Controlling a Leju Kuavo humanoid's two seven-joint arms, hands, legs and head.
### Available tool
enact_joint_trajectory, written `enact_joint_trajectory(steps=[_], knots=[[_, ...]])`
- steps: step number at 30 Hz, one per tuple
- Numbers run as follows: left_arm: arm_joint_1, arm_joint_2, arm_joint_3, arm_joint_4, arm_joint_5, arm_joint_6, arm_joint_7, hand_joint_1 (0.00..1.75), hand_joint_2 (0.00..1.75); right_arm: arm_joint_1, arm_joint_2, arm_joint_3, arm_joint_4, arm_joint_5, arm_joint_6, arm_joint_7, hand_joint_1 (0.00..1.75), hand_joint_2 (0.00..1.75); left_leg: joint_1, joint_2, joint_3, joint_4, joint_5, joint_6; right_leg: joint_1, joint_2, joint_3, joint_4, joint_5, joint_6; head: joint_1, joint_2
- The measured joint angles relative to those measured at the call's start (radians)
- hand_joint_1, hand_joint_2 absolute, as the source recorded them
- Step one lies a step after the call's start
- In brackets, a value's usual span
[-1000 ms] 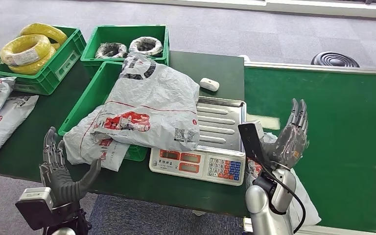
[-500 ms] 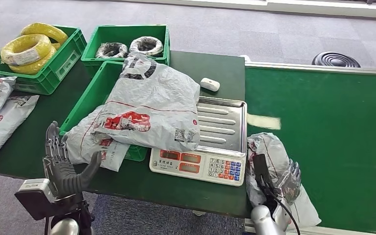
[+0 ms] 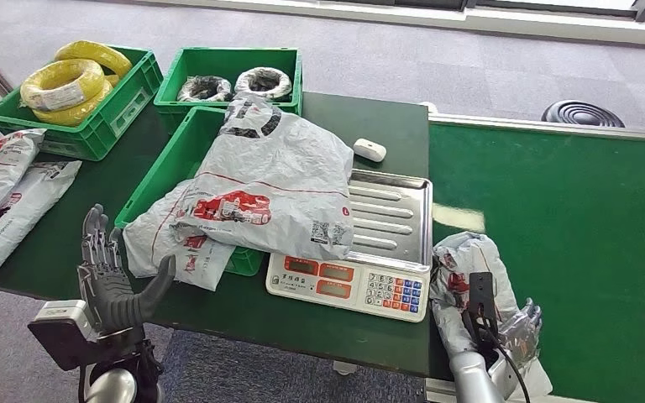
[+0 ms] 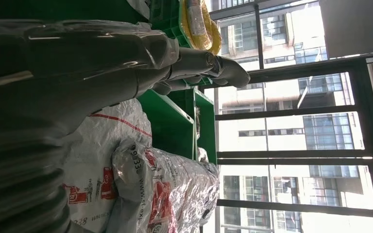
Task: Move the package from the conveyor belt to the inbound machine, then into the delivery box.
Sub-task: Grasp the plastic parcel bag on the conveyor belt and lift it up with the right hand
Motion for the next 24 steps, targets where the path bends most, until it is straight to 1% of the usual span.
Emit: enact_joint_trajectory(steps=[3, 4, 7, 8, 13, 15, 21, 24], knots=[[0.000, 0.000, 0.000, 0.000, 0.000, -0.001, 0.001, 0.00, 1.75, -0.001, 0.000, -0.006, 0.002, 0.001, 0.000, 0.000, 0.00, 1.75, 0.000, 0.000, 0.001, 0.000, 0.000, 0.000, 0.000, 0.000, 0.001, 0.000, 0.000, 0.000, 0.000, 0.000], [0.000, 0.000, 0.000, 0.000, -0.001, -0.002, 0.001, 0.00, 1.75, -0.004, 0.000, -0.015, 0.004, 0.004, 0.000, 0.000, 0.04, 1.75, 0.000, 0.000, 0.001, 0.000, -0.001, 0.001, 0.000, -0.001, 0.002, -0.001, 0.000, 0.000, 0.000, 0.000], [-0.003, 0.000, 0.000, 0.001, -0.004, -0.009, 0.004, 0.00, 1.75, -0.030, -0.005, -0.089, 0.043, 0.014, 0.000, 0.000, 1.35, 1.75, 0.001, -0.002, 0.010, 0.000, -0.004, 0.006, 0.000, -0.002, 0.016, -0.009, -0.002, 0.003, 0.000, 0.000], [-0.005, 0.000, 0.000, 0.001, -0.005, -0.010, 0.005, 0.00, 1.75, -0.039, -0.009, -0.112, 0.060, 0.016, 0.000, -0.001, 1.75, 1.75, 0.001, -0.002, 0.013, 0.000, -0.005, 0.009, 0.001, -0.002, 0.021, -0.012, -0.003, 0.003, 0.000, 0.000], [-0.005, -0.001, 0.001, 0.001, -0.008, -0.016, 0.004, 0.00, 1.75, -0.054, -0.027, -0.142, 0.103, 0.040, 0.009, -0.011, 1.75, 1.75, 0.004, -0.001, 0.021, -0.001, -0.010, 0.015, 0.002, -0.002, 0.035, -0.020, -0.006, 0.001, 0.001, 0.000], [-0.006, -0.003, 0.001, 0.001, -0.010, -0.017, 0.004, 0.00, 1.75, -0.057, -0.030, -0.143, 0.111, 0.048, 0.015, -0.013, 1.75, 1.75, 0.004, 0.000, 0.021, -0.001, -0.011, 0.016, 0.002, -0.002, 0.036, -0.022, -0.005, 0.002, 0.001, 0.000], [-0.012, -0.008, 0.004, 0.001, -0.019, -0.018, 0.003, 0.00, 1.75, -0.062, -0.031, -0.142, 0.127, 0.056, 0.025, -0.009, 1.75, 1.75, 0.005, 0.007, 0.023, -0.001, -0.013, 0.018, 0.003, 0.006, 0.037, -0.027, 0.000, 0.008, 0.000, 0.000], [-0.013, -0.008, 0.005, 0.002, -0.022, -0.020, 0.003, 0.00, 1.75, -0.062, -0.032, -0.142, 0.134, 0.059, 0.027, -0.008, 1.75, 1.75, 0.007, 0.007, 0.028, -0.001, -0.016, 0.019, 0.005, 0.006, 0.043, -0.030, -0.004, 0.006, 0.001, 0.000]])
